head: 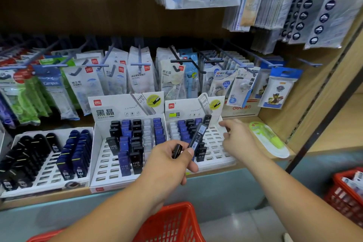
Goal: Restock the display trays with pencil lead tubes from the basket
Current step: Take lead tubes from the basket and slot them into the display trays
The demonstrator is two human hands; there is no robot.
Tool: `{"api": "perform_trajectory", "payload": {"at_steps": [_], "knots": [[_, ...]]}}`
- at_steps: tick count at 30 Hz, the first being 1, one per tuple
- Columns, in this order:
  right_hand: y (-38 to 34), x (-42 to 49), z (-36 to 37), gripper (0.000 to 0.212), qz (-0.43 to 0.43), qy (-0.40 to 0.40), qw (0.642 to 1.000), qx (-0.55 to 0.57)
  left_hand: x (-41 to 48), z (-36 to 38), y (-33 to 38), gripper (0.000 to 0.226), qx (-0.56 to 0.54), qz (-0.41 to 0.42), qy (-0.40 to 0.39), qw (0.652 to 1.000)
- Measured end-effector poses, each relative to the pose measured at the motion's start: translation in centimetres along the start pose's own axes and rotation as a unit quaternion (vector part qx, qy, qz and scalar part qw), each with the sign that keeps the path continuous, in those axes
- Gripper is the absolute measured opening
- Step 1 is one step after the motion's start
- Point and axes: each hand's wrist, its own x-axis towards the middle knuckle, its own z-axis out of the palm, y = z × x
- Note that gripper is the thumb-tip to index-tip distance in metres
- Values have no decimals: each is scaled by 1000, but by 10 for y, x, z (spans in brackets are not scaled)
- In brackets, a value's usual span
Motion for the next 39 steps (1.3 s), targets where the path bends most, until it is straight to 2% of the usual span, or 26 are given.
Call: {"api": "perform_trajectory", "payload": {"at_steps": [4, 7, 10, 15, 17, 19, 20, 21, 22, 24, 27, 29, 31, 35, 39], "knots": [[-2, -10, -11, 63, 5, -21, 998, -56, -3, 2, 0, 9, 9, -1, -8, 1000], [-11, -13, -13, 68, -54, 7, 995, -88, -2, 4, -1, 9, 8, -3, -5, 1000], [-13, -8, -6, 60, -94, 20, 991, -93, 0, 7, -3, 7, 8, -5, 3, 1000], [-5, -5, 4, 50, -91, 7, 996, -20, 1, 6, -4, 8, 10, -15, -1, 1000], [-9, -3, 1, 39, -97, 42, 994, -9, 3, 6, -5, 9, 11, -18, 1, 1000], [-22, 0, -8, 22, -100, 59, 990, 77, 5, 7, -4, 11, 10, -25, 1, 1000], [-32, -1, -16, 17, -87, 22, 982, 168, 7, 9, -4, 12, 4, -33, 0, 999], [-41, -3, -24, 15, -66, -46, 959, 273, 8, 10, -3, 13, -7, -46, 0, 999], [-49, -6, -33, 17, -46, -124, 921, 367, 8, 11, -1, 13, -26, -61, -2, 998], [-56, -11, -44, 24, -43, -241, 849, 469, 7, 13, 4, 13, -73, -88, -17, 993], [-57, -16, -48, 33, -54, -300, 778, 549, 5, 13, 10, 13, -121, -105, -44, 986], [-57, -17, -48, 31, -56, -300, 759, 576, 4, 11, 12, 13, -130, -110, -58, 984], [-59, -16, -47, 29, -39, -261, 768, 583, 3, 9, 13, 21, -126, -115, -57, 984], [-56, -6, -47, 30, 24, -140, 815, 561, 3, 3, 16, 26, -145, -138, -22, 980], [-43, 1, -44, 22, 50, -47, 873, 483, 2, -3, 17, 31, -138, -132, -39, 981]]}}
